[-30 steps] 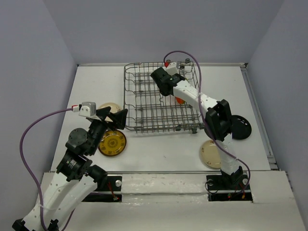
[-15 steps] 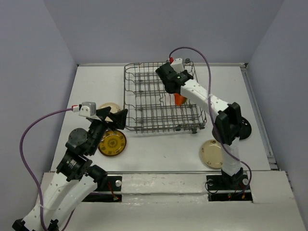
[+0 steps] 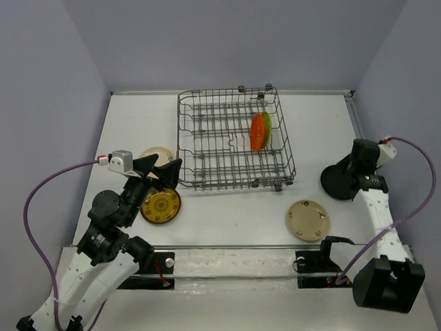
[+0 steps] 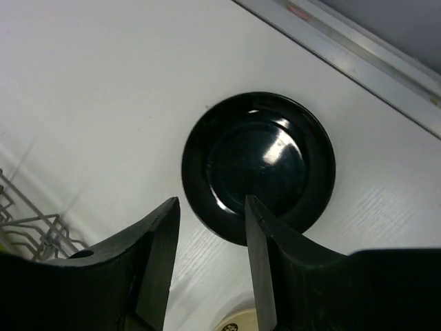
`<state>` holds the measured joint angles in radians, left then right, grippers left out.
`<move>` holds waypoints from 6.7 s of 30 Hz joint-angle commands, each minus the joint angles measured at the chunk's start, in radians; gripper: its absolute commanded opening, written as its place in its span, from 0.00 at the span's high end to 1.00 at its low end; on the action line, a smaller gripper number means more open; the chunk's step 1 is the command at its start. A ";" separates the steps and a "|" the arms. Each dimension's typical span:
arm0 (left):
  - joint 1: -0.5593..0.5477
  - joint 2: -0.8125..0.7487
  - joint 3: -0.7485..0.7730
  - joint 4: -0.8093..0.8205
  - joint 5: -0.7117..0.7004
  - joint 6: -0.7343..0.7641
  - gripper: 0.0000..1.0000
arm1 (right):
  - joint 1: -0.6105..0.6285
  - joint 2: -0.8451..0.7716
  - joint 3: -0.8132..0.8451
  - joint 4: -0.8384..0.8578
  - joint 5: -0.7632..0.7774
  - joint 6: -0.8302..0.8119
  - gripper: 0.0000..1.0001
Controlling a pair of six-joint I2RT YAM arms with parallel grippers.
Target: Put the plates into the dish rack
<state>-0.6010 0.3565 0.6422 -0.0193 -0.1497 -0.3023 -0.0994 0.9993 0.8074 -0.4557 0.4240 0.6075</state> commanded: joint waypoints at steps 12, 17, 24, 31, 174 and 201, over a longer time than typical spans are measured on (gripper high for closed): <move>-0.065 -0.050 0.042 0.051 -0.004 0.002 0.01 | -0.625 -0.134 -0.364 0.161 -0.482 0.110 0.37; -0.069 -0.053 0.043 0.050 -0.005 0.005 0.01 | -0.625 -0.053 -0.396 0.222 -0.571 0.112 0.33; -0.069 -0.047 0.042 0.050 -0.002 0.003 0.01 | -0.625 0.056 -0.477 0.359 -0.669 0.162 0.35; -0.068 -0.034 0.042 0.048 -0.008 0.005 0.01 | -0.625 0.173 -0.497 0.512 -0.738 0.210 0.61; -0.634 1.005 0.089 0.529 0.311 -0.552 0.29 | 0.445 0.105 0.604 -0.190 -0.021 -0.241 0.48; -0.709 1.584 0.320 0.679 0.119 -0.802 0.52 | 0.445 -0.064 0.613 -0.244 -0.145 -0.279 0.48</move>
<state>-1.3071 1.9289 0.9192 0.5907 0.0414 -1.0695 0.3527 0.9573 1.4277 -0.7185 0.3164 0.3534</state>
